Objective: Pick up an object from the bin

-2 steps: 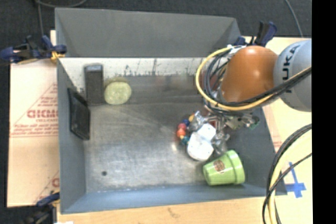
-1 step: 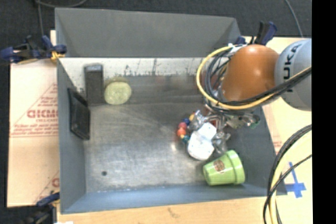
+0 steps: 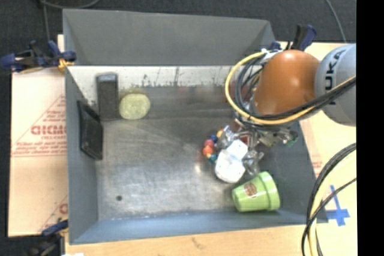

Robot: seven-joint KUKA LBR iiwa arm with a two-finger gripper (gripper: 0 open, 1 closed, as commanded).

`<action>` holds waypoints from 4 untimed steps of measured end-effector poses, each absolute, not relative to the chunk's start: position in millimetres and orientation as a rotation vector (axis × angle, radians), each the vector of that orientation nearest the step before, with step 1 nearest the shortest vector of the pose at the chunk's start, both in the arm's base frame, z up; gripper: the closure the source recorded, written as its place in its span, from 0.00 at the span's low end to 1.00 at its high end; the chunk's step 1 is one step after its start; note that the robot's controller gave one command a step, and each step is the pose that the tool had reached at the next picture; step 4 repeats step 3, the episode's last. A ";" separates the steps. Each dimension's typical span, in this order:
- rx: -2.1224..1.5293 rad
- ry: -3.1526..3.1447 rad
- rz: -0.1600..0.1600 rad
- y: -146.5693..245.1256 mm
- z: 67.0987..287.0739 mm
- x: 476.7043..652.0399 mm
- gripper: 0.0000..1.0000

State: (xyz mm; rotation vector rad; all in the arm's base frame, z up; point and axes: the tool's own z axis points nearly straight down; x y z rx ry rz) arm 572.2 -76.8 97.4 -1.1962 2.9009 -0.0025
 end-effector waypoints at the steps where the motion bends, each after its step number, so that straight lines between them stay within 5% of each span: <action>1: -1.193 2.902 -0.003 -76.9 101.3 572.4 1.00; 4: -1.192 2.908 0.003 -76.7 109.7 571.1 1.00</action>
Offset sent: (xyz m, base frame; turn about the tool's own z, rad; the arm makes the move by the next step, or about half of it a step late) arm -0.0002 -0.0002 0.0110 0.0000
